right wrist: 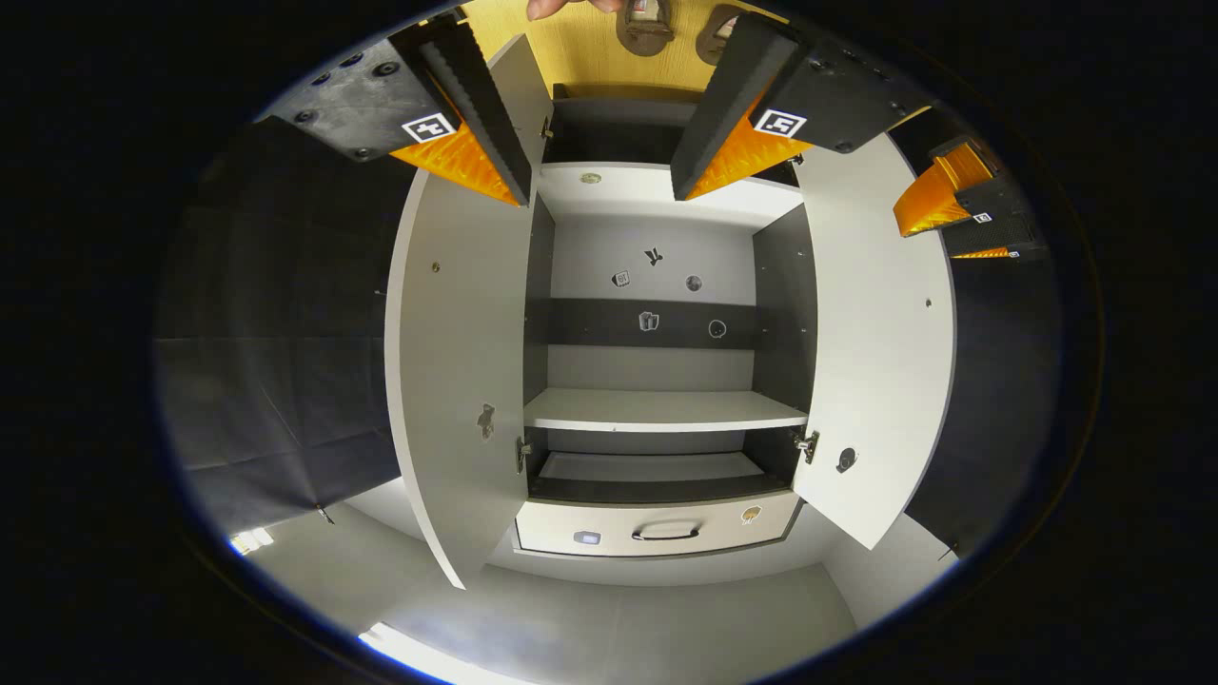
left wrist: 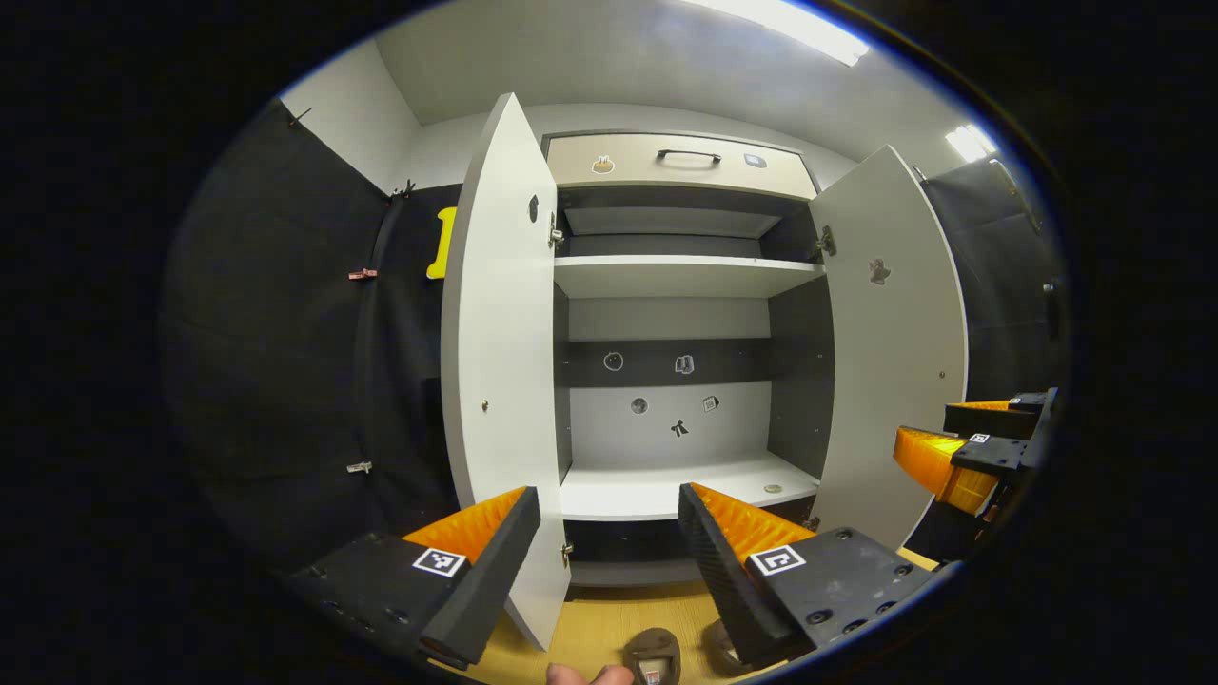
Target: Grab one shoe with the right hand and put it into the shoe cabinet, grab the other shoe with the left hand and put it into the shoe cabinet; then close the right door with the right hand and the left door with the left hand.
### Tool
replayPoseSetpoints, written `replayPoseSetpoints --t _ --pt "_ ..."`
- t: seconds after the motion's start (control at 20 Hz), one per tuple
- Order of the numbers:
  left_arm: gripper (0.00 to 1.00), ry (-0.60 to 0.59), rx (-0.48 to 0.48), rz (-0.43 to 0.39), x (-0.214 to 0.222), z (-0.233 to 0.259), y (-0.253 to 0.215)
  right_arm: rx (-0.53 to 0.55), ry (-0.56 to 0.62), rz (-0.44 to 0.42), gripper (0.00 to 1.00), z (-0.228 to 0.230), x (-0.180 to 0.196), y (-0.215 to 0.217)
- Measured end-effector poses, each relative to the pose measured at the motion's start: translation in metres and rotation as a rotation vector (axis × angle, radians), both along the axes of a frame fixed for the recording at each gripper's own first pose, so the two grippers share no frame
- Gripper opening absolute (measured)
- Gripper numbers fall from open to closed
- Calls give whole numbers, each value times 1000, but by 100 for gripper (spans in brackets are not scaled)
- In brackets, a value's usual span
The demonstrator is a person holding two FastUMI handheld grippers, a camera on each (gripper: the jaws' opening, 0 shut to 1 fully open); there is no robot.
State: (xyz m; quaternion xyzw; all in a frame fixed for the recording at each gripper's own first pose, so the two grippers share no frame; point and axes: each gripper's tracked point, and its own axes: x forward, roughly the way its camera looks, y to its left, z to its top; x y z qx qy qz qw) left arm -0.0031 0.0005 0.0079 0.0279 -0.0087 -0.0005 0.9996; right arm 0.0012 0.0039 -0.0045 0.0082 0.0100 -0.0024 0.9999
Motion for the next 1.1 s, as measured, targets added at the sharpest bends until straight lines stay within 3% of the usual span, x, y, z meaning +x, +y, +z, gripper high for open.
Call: replayPoseSetpoints --t 0.6,1.1 --pt "93 -11 6 -7 -2 -3 3 -7 55 36 97 -24 -1 13" --pt "93 17 9 8 -4 -31 13 12 378 154 98 -178 -32 55"
